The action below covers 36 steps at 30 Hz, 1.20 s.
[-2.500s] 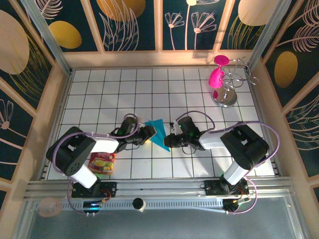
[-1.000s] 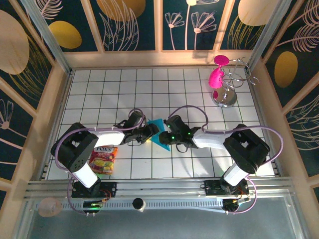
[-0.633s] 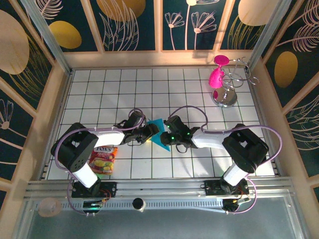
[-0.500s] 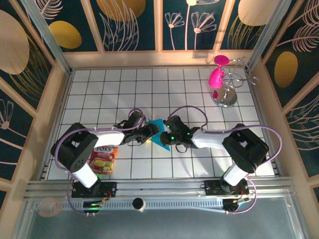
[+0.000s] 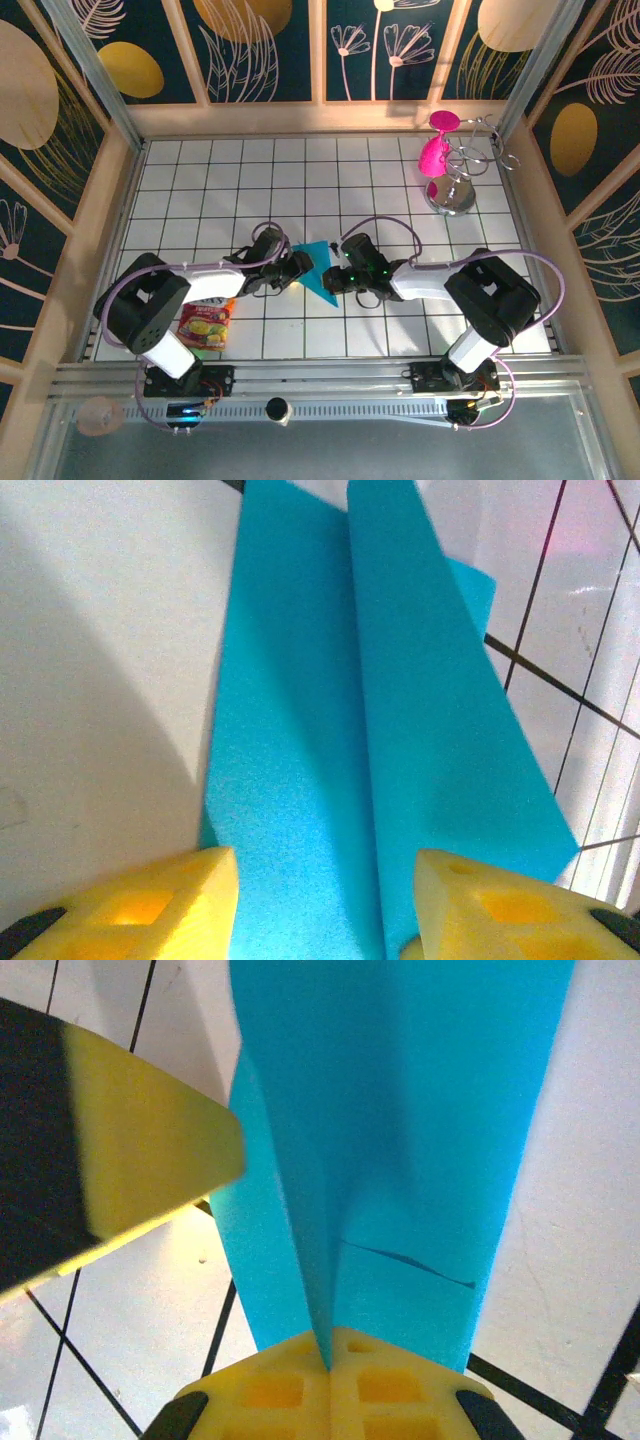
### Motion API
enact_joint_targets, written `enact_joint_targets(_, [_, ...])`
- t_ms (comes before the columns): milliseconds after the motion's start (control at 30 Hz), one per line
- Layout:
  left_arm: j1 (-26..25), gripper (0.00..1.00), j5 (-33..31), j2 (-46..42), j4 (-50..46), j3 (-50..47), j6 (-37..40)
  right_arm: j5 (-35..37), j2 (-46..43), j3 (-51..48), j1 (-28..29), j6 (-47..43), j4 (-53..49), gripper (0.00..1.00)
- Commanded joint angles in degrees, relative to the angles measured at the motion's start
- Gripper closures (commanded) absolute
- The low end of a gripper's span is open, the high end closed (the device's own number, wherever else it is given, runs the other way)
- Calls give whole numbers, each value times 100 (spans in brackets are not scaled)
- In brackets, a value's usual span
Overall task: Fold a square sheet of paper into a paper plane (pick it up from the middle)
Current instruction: Fourth fold the wing at the center of the table.
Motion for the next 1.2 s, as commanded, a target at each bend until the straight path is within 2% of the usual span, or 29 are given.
enact_joint_targets(0, [-11,50,-443,-391,-183,-90,80,-728,-66,-211,-233,130,603,96])
enact_joint_targets(133, [-10,50,-449,-585,92,-242,91,-1349,108,-370,-510,247,1078,97])
enact_joint_targets(367, [-4,49,283,-416,1146,-406,96,-2177,394,-597,-815,589,1847,98])
enact_joint_targets(567, [-2,48,539,-213,1292,-284,229,-2680,658,-766,-1063,971,2455,99])
enact_joint_targets(833, [-6,46,843,233,1235,-267,204,-2820,916,-725,-1117,1056,2477,98])
enact_joint_targets(1167, [-12,43,706,478,568,-17,379,-2873,1081,-656,-1113,1076,2338,96])
